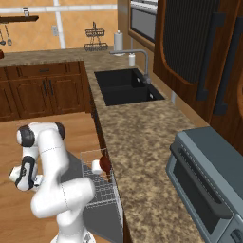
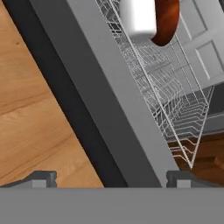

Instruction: Pick up the cup and bowl from the counter, place them in the dishwasher, and close the dishwasher door.

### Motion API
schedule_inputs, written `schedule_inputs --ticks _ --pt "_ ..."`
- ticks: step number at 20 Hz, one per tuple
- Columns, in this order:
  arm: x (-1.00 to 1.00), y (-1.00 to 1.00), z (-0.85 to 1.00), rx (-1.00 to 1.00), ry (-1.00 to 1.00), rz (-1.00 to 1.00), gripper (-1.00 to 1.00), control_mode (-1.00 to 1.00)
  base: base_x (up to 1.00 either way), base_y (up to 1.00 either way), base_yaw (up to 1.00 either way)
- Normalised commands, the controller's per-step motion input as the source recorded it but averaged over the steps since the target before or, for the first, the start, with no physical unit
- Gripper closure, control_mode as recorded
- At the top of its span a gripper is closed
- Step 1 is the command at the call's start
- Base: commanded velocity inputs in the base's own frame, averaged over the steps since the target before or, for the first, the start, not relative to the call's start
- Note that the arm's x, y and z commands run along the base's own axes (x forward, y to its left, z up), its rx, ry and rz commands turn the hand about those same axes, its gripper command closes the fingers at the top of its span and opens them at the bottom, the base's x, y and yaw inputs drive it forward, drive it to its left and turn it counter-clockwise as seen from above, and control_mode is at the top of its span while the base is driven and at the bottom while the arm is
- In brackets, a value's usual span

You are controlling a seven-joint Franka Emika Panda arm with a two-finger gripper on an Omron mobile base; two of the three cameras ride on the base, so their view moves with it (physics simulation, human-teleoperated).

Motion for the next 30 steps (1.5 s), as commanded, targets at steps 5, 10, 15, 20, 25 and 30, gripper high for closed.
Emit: schedule_inputs --ticks 5,10,15,20,25,30 --pt "0.34 0.30 -0.71 -0.15 0.00 0.00 -1.00 -1.00 0.00 0.00 0.00" --pt "0.42 0.17 -0.73 -0.15 0.00 0.00 -1.00 -1.00 0.00 0.00 0.00" --pt "0.49 -0.60 -0.76 -0.09 0.00 0.00 -1.00 -1.00 0.00 0.00 0.00" --pt "0.24 -1.00 -0.17 0.00 0.00 0.00 -1.00 -1.00 0.00 0.00 0.00" --pt "0.05 -1.00 0.06 0.00 0.00 0.00 -1.00 -1.00 0.00 0.00 0.00" --pt "-0.01 -1.00 0.31 0.02 0.00 0.00 -1.00 -1.00 0.00 0.00 0.00"
